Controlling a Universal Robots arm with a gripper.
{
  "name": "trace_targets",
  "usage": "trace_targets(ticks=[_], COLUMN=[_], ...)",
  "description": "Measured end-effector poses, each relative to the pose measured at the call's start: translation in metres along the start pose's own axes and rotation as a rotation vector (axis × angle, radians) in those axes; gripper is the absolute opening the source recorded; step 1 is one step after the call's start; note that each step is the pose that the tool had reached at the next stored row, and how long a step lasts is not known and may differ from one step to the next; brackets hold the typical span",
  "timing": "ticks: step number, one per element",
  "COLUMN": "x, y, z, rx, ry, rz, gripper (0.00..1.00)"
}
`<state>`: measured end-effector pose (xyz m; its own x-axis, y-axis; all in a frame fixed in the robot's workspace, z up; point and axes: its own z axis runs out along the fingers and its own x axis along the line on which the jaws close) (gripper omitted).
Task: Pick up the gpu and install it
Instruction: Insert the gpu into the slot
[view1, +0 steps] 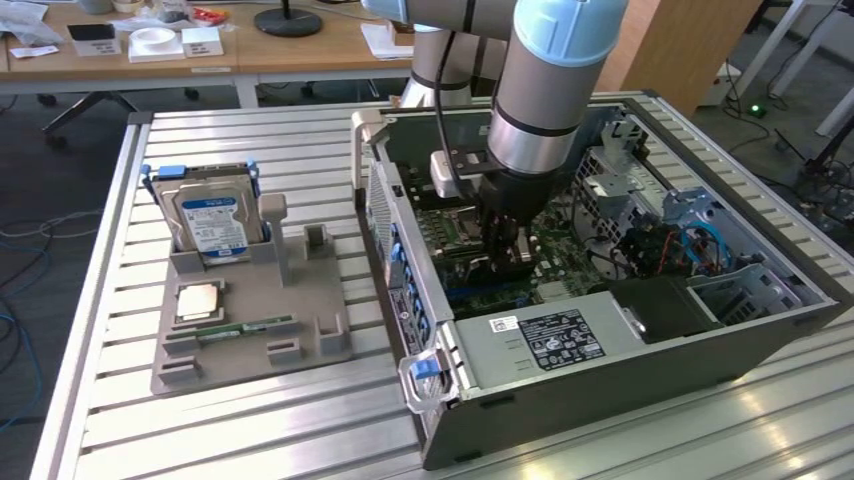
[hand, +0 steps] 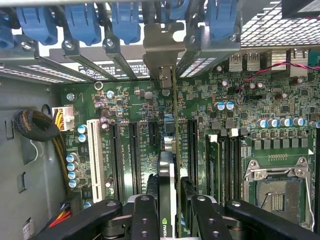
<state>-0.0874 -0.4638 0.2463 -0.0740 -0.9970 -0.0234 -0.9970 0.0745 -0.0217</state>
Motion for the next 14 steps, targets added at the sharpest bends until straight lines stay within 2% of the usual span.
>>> trace_targets(ticks=[3, 14], x=[0.0, 0.0], y=[0.0, 0.0], z=[0.0, 0.0], rx=[0.0, 0.0], ry=[-0.0001, 0.0], rz=[0.0, 0.0], gripper=[0.27, 0.27])
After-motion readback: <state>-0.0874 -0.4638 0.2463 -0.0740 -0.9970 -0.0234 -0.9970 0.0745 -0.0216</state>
